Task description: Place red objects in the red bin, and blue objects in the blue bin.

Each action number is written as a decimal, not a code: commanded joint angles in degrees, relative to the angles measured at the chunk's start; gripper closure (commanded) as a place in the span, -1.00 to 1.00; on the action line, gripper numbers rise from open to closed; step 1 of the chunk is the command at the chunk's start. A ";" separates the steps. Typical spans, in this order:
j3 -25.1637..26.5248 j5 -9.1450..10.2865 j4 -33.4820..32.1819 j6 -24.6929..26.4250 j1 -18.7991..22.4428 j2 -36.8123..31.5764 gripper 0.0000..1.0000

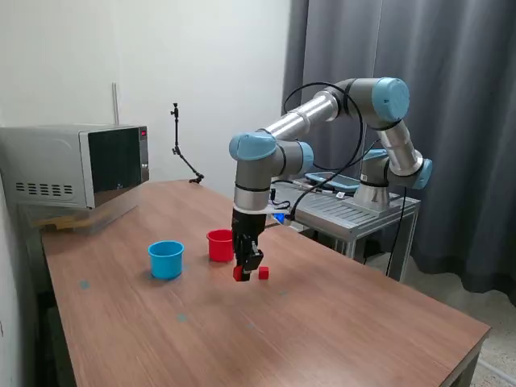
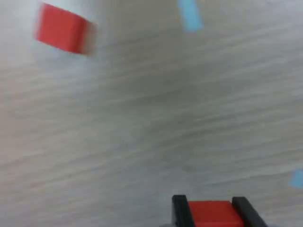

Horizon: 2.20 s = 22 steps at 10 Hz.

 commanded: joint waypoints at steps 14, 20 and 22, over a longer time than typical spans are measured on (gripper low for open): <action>21.02 -5.95 -1.08 3.91 -15.39 -17.29 1.00; 20.75 -5.24 -0.81 4.00 -14.78 -16.40 -1.00; 20.84 -5.24 -0.72 4.00 -14.69 -16.40 -1.00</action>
